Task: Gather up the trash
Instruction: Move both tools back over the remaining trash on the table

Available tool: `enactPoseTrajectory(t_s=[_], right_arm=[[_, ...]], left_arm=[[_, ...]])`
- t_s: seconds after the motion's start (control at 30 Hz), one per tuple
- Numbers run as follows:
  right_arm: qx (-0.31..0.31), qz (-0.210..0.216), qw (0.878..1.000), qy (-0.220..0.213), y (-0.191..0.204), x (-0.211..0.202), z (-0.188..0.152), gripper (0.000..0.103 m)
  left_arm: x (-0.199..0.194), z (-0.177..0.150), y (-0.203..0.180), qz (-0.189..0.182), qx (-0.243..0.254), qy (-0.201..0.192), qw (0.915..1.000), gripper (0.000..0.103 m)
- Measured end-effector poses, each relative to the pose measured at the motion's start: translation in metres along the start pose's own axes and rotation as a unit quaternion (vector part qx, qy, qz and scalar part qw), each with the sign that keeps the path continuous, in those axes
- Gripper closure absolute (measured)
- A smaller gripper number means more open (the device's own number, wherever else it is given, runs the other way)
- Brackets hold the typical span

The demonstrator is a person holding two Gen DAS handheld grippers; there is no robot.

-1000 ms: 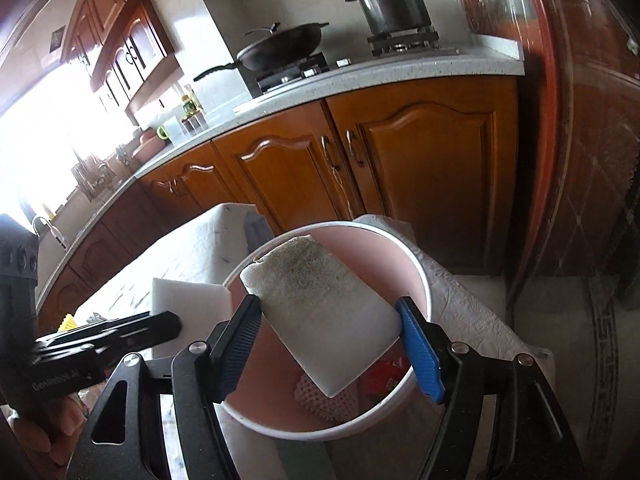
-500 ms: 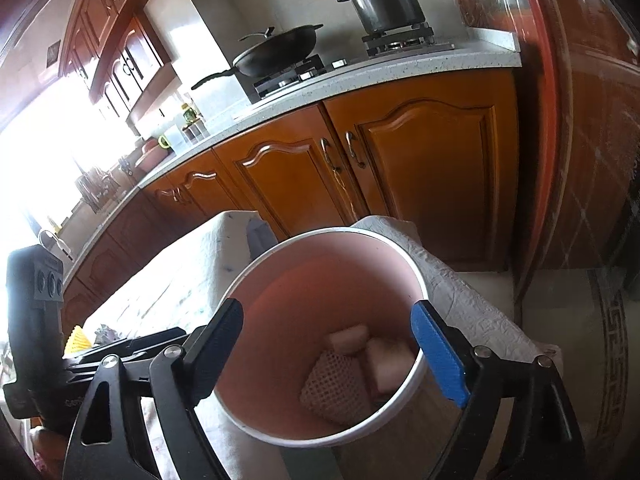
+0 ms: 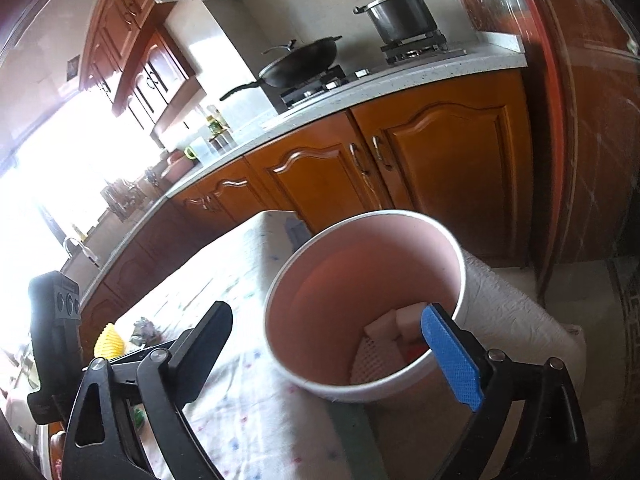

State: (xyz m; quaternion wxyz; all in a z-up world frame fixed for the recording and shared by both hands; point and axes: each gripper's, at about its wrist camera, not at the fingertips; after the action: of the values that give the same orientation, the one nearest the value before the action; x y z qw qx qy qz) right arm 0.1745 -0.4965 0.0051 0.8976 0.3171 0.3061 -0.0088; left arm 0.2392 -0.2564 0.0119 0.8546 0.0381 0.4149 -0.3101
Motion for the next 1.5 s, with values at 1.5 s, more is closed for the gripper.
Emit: enactPoseTrajectory(t_s=[1.5], right_arm=[[-0.093,0.097,0.985,0.104,0.142,0.037,-0.114,0.006]], left_arm=[[-0.163,-0.108,0.172,0.107,-0.179,-0.1,0.973,0.037]])
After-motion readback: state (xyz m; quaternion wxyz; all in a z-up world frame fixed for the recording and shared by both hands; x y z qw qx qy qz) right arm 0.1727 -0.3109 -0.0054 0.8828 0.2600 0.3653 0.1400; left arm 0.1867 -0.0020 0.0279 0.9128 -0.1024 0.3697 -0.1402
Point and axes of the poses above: each gripper's, at about its wrist camera, not at the fingertips, and x roughly the way its jaws point, y to its left, z to its top, and after that the axes turned 8 degrees about x, right-handed
